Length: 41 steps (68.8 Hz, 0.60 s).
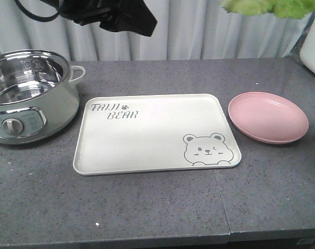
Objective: Transfer vegetables to tray and serve
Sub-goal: 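Pass the lettuce leaf from the left gripper to the right gripper, then lower the lettuce onto the pink plate and open the right gripper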
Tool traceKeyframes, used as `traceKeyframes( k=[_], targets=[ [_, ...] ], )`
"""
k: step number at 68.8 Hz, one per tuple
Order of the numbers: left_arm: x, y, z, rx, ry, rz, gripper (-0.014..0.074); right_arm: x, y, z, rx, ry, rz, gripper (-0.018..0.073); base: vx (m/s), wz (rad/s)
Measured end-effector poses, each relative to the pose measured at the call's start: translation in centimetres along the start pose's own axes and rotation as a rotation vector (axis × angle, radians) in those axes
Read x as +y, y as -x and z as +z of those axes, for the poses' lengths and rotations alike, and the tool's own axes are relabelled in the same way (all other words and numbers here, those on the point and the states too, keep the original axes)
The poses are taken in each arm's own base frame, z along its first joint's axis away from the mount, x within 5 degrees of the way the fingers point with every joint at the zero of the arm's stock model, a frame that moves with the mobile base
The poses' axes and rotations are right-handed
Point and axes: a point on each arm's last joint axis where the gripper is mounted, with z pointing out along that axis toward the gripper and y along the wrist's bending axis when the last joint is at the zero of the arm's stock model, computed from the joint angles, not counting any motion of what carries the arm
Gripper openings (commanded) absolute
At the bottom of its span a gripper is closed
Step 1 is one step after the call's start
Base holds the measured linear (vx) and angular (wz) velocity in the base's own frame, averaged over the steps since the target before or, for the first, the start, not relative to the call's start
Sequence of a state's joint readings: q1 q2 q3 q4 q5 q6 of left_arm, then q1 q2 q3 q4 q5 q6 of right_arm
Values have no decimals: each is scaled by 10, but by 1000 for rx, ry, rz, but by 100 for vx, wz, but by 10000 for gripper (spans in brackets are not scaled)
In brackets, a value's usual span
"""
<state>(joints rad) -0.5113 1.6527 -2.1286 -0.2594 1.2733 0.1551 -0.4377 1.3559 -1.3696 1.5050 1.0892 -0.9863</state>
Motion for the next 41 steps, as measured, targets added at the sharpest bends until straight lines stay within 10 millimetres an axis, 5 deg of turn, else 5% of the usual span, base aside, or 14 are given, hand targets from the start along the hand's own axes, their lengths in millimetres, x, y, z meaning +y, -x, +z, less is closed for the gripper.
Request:
traceKeyframes(
  k=[14, 41],
  targets=[
    [21, -2, -3, 26, 229, -11, 534, -53, -11, -3, 77, -201, 13, -1, 0, 0],
    [27, -3, -1, 40, 296, 2, 534, -184, -80, 32, 239, -343, 225, 15, 0, 0]
  ],
)
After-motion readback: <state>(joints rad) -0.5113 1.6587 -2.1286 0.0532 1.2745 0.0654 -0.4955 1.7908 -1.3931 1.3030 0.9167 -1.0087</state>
